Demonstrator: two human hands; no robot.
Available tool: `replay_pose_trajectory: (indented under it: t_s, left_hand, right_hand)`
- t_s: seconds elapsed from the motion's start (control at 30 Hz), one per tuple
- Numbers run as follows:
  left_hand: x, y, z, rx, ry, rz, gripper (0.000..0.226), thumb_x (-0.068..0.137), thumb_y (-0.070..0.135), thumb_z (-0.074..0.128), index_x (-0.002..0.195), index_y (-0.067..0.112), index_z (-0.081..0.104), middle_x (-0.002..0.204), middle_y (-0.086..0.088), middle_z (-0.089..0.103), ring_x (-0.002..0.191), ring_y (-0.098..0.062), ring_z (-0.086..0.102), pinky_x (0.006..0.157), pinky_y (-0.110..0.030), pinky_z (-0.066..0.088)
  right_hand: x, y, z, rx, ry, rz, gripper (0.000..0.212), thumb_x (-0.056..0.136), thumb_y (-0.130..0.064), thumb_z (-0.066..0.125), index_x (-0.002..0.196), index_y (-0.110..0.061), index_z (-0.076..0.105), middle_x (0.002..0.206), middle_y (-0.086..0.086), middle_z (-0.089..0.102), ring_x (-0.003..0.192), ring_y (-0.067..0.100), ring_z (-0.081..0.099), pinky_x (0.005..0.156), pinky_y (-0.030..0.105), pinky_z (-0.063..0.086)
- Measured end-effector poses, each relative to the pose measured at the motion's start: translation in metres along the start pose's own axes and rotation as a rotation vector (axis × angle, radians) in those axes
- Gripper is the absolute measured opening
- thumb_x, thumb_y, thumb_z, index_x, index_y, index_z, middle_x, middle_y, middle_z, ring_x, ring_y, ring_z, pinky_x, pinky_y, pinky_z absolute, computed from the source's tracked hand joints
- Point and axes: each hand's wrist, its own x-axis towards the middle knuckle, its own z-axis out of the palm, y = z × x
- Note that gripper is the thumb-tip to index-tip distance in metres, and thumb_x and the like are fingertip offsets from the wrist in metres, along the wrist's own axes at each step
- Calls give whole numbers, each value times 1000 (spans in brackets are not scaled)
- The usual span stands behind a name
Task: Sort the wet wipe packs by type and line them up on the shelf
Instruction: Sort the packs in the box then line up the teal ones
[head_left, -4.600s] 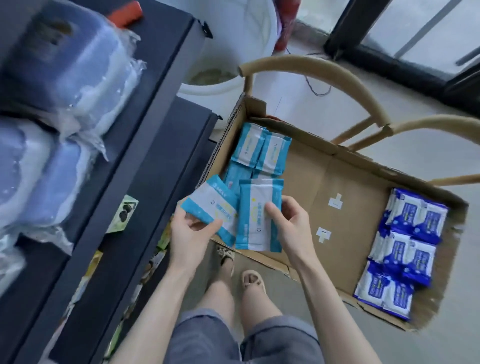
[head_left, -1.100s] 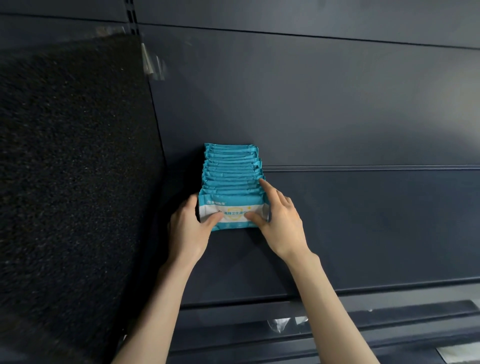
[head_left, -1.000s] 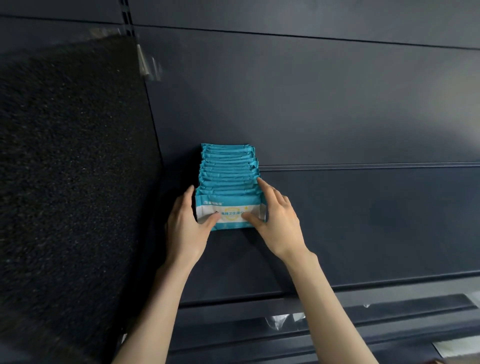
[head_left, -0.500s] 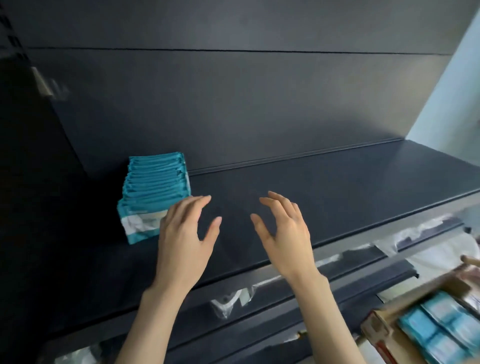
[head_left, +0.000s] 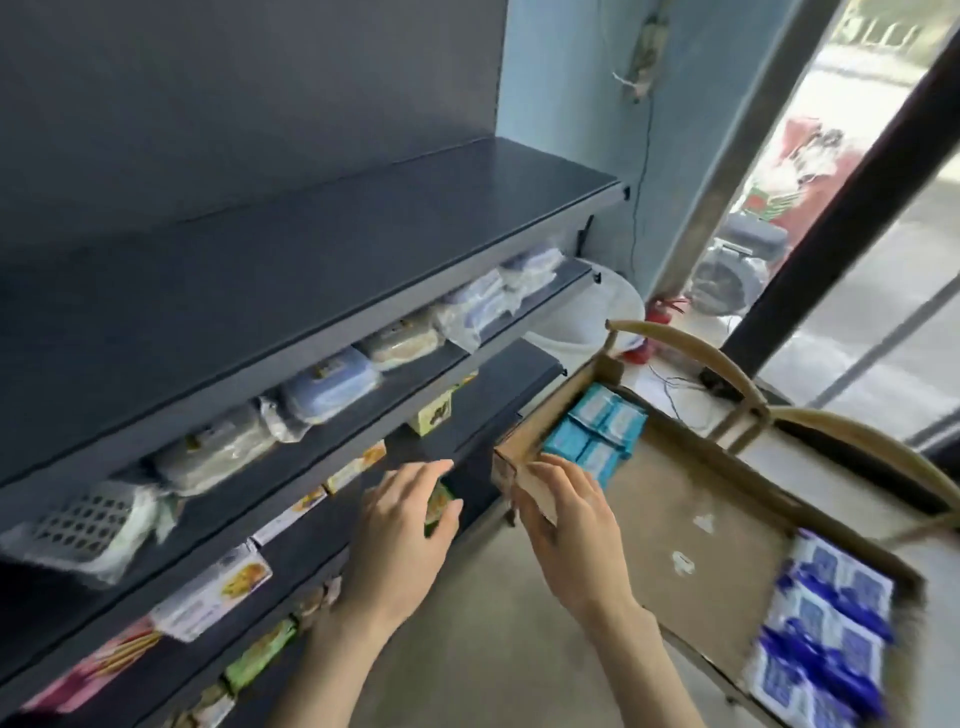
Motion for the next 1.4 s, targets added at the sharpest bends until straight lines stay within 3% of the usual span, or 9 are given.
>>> replay_pose_trajectory:
  t_s: [0.1, 0.3, 0.6, 0.97, 1.27, 1.4]
  left_hand:
    - [-1, 22, 48, 34, -149, 28, 40, 85, 37, 51, 119, 19, 60, 110, 3, 63, 102, -19, 57, 88, -37, 45]
    - [31, 51, 110, 11, -345, 71, 38, 92, 28, 57, 129, 19, 54, 124, 2, 57, 115, -17, 50, 100, -30, 33]
    - [154, 50, 216, 2, -555, 92, 39, 94, 28, 54, 132, 23, 49, 128, 5, 54, 119, -13, 47, 103, -29, 30]
    - [284, -3, 363, -28, -830, -103, 36, 93, 21, 55, 128, 20, 52, 118, 3, 56, 108, -15, 53, 95, -39, 46]
    - [313, -75, 499, -5, -906, -317, 41, 92, 16, 58, 131, 13, 47, 126, -4, 52, 114, -18, 50, 91, -22, 34]
    - [315, -100, 548, 35, -872, -409, 56, 89, 22, 62, 139, 8, 39, 135, -9, 45, 123, -25, 42, 102, -31, 31]
  right_hand:
    - [-25, 49, -13, -52, -5, 137, 27, 81, -16, 73, 107, -16, 65, 113, 3, 66, 101, 26, 61, 85, 32, 50]
    - [-29, 118, -25, -44, -21, 367, 26, 88, -22, 66, 112, -13, 65, 119, 4, 63, 108, 24, 58, 88, 23, 37]
    - [62, 211, 2, -18, -2, 537, 28, 91, -21, 61, 117, -10, 63, 122, 5, 62, 112, 23, 54, 91, 24, 37]
    - [166, 324, 92, 55, -148, 818, 28, 94, -23, 56, 118, -9, 59, 120, 5, 60, 108, 24, 52, 90, 29, 39]
    - [188, 421, 194, 128, -237, 1060, 31, 95, -26, 54, 122, -10, 55, 122, 4, 57, 112, 23, 51, 86, 27, 37]
    - [190, 456, 231, 159, -204, 1155, 42, 93, -25, 57, 130, -8, 49, 132, 7, 50, 119, 24, 45, 91, 22, 32]
